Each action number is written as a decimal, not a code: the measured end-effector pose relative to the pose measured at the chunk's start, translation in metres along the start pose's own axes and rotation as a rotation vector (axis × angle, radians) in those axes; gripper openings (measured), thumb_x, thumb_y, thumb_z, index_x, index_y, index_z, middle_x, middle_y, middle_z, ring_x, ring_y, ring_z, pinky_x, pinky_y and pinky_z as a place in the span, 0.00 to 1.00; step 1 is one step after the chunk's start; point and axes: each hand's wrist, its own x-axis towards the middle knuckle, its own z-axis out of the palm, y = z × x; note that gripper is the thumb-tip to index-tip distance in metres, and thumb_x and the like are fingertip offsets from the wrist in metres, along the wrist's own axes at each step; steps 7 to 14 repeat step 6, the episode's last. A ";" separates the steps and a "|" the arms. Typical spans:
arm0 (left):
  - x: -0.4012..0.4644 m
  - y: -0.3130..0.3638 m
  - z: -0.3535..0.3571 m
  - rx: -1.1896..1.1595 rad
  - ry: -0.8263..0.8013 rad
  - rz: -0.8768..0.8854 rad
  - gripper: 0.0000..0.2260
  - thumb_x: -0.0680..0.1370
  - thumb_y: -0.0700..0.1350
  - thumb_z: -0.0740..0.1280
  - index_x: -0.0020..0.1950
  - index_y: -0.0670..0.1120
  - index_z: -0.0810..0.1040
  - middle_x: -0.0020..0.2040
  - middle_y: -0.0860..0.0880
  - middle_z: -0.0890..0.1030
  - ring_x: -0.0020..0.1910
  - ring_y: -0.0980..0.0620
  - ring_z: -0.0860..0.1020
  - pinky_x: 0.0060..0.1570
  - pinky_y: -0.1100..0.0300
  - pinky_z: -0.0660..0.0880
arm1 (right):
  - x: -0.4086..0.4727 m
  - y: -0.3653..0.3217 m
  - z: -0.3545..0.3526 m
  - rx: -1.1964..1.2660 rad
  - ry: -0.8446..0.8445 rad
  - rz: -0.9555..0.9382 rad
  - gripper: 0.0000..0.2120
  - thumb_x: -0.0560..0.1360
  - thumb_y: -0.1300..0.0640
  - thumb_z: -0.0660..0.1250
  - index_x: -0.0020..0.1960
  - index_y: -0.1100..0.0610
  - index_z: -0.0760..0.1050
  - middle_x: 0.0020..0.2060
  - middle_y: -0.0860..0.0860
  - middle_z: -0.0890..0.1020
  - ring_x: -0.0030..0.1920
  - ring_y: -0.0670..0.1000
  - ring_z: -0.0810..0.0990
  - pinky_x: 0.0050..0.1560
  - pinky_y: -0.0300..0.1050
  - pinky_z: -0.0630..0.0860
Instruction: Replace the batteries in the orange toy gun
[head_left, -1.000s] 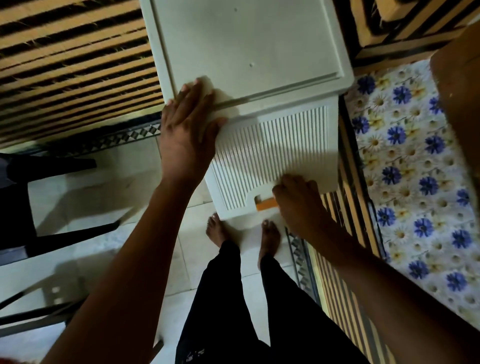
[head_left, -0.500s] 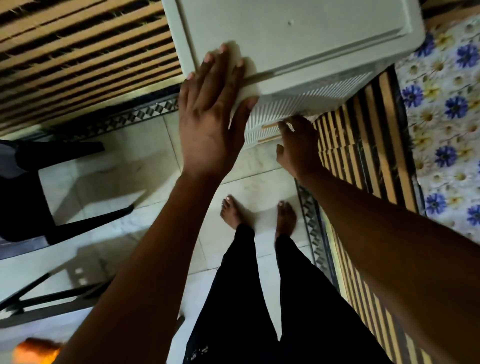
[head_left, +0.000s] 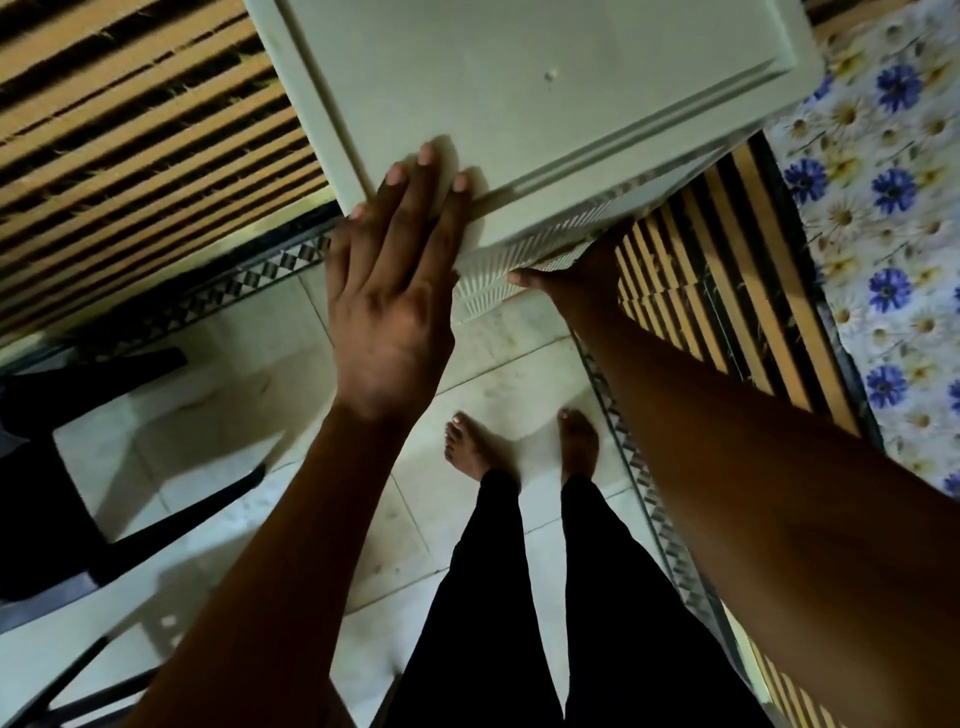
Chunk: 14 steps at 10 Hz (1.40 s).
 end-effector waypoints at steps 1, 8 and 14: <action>-0.001 -0.002 0.002 -0.017 0.007 0.009 0.25 0.81 0.39 0.71 0.78 0.46 0.72 0.77 0.44 0.71 0.77 0.45 0.69 0.73 0.46 0.68 | -0.009 0.005 0.003 0.021 0.012 -0.019 0.74 0.59 0.48 0.86 0.82 0.58 0.34 0.83 0.57 0.49 0.82 0.58 0.49 0.81 0.47 0.50; 0.020 0.000 -0.083 -0.496 -0.282 -0.293 0.19 0.78 0.45 0.74 0.68 0.46 0.80 0.71 0.49 0.78 0.67 0.49 0.78 0.65 0.48 0.77 | -0.172 -0.072 -0.065 0.035 -0.141 -0.159 0.12 0.74 0.66 0.75 0.57 0.62 0.81 0.48 0.53 0.85 0.48 0.47 0.84 0.50 0.37 0.81; 0.020 0.000 -0.083 -0.496 -0.282 -0.293 0.19 0.78 0.45 0.74 0.68 0.46 0.80 0.71 0.49 0.78 0.67 0.49 0.78 0.65 0.48 0.77 | -0.172 -0.072 -0.065 0.035 -0.141 -0.159 0.12 0.74 0.66 0.75 0.57 0.62 0.81 0.48 0.53 0.85 0.48 0.47 0.84 0.50 0.37 0.81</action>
